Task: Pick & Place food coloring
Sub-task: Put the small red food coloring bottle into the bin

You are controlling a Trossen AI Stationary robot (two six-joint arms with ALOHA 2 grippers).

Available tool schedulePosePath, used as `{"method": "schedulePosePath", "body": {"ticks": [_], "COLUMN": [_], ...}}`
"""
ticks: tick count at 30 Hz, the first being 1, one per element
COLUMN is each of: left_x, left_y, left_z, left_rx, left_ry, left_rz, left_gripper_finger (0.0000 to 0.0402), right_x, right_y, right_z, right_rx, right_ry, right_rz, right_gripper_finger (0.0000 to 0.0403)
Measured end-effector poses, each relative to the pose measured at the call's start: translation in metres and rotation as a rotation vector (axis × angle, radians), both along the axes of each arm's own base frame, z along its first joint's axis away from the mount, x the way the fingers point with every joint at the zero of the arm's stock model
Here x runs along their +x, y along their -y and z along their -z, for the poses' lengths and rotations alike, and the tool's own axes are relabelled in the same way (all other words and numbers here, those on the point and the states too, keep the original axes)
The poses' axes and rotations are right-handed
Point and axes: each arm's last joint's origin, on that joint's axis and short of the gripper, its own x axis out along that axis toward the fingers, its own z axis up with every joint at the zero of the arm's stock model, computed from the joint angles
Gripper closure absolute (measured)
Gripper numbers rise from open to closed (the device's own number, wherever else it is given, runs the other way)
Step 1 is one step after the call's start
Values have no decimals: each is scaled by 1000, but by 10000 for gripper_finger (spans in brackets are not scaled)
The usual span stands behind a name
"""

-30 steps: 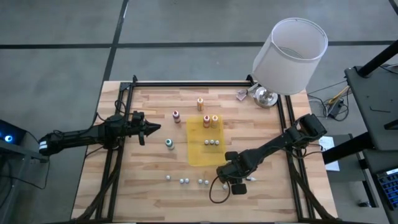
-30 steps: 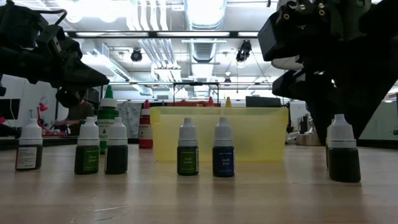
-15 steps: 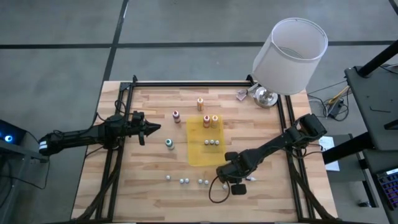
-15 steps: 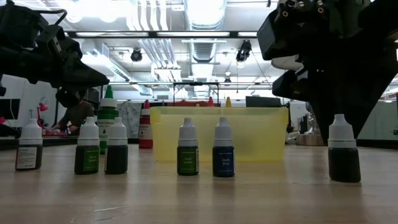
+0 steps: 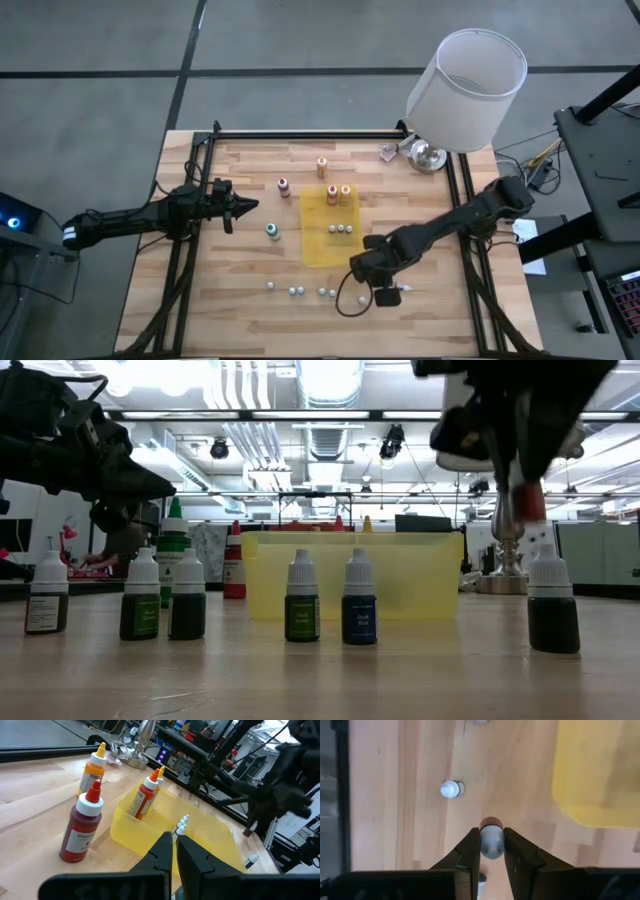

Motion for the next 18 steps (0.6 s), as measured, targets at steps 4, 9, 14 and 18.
{"method": "schedulePosePath", "body": {"ticks": [4,9,14,18], "left_x": [0,0,0,0], "left_y": [0,0,0,0], "left_z": [0,0,0,0], "left_rx": [0,0,0,0], "left_ry": [0,0,0,0], "left_rz": [0,0,0,0], "left_gripper_finger": [401,401,401,401], "right_x": [3,10,15,18], "right_y": [8,16,22,29], "right_z": [-21,-39,-47,-48], "right_rx": [-10,-32,-30,-34], "right_ry": [9,52,83,84], "right_rz": [10,29,36,50], "right_gripper_finger": [343,343,343,343]}}
